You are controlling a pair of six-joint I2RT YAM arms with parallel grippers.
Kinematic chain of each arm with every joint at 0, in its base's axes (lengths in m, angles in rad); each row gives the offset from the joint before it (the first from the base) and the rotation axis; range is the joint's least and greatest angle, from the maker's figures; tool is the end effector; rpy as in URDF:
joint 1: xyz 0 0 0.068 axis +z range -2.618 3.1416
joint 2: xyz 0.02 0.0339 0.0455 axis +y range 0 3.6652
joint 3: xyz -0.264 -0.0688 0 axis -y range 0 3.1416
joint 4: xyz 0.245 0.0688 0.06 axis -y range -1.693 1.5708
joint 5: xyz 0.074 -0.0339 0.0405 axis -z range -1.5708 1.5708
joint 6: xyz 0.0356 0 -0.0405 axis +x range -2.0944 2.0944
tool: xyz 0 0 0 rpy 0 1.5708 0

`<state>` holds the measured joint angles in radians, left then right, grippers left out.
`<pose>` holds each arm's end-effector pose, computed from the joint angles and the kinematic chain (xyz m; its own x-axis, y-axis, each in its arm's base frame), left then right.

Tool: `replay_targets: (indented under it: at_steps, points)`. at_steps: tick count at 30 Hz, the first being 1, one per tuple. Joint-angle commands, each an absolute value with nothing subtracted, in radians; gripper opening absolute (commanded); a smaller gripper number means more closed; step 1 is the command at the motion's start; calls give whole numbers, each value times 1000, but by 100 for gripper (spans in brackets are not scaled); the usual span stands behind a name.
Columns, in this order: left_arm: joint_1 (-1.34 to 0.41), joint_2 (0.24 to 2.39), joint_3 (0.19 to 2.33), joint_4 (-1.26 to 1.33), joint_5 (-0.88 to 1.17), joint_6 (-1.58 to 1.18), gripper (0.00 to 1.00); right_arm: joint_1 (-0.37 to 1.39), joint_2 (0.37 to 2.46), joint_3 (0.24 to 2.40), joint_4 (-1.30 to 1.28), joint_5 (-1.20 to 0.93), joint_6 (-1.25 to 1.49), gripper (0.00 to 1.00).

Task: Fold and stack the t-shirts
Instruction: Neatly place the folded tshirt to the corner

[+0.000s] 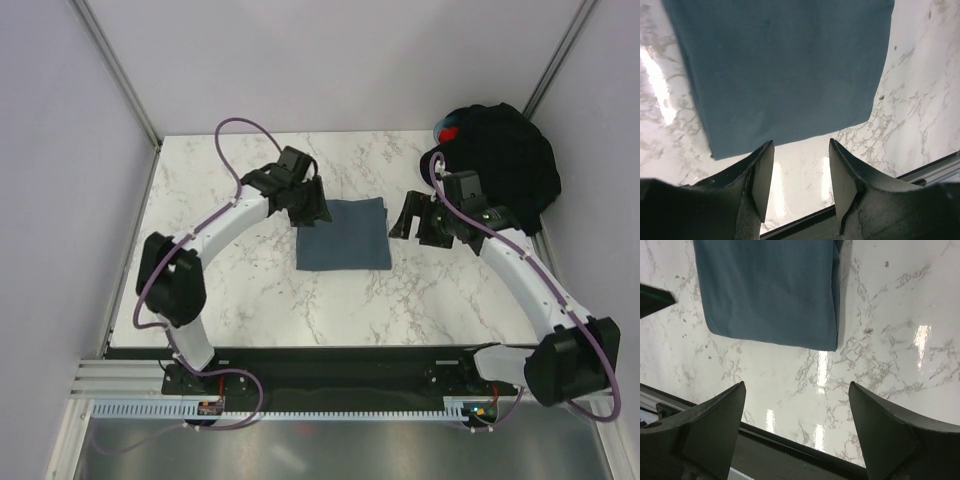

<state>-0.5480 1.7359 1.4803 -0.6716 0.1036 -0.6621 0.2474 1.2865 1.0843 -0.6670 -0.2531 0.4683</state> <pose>0.3235 -0.2018 0.2825 -0.8897 -0.1734 -0.4224 0.0307 0.9003 -0.4342 0.2577 0.0743 0.2936 -0.8386 0.2389 -0.4896 -0.0171 0.8867 0.4620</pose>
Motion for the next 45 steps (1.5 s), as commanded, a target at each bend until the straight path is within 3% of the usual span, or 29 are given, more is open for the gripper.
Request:
replay_targets:
  at_steps: [1, 8, 13, 25, 31, 43, 45]
  points:
    - [-609, 1891, 1590, -701, 92, -679, 55, 253, 1148, 1051, -704, -215, 488, 92]
    - [-660, 2169, 1752, -704, 127, -669, 54, 253, 1011, 1000, -759, -204, 485, 95]
    - [-632, 2230, 1747, -742, 54, -608, 53, 253, 963, 960, -790, -206, 476, 95]
    - [-321, 2217, 1752, -879, -86, -416, 52, 252, 963, 908, -756, -230, 468, 96]
    - [-149, 2284, 1867, -882, -80, -258, 51, 253, 983, 890, -715, -261, 468, 96]
    - [-2, 2500, 2255, -813, -333, -2, 52, 253, 1063, 867, -621, -371, 462, 96]
    - [31, 2536, 2295, -708, -416, 120, 52, 253, 1083, 867, -615, -376, 443, 96]
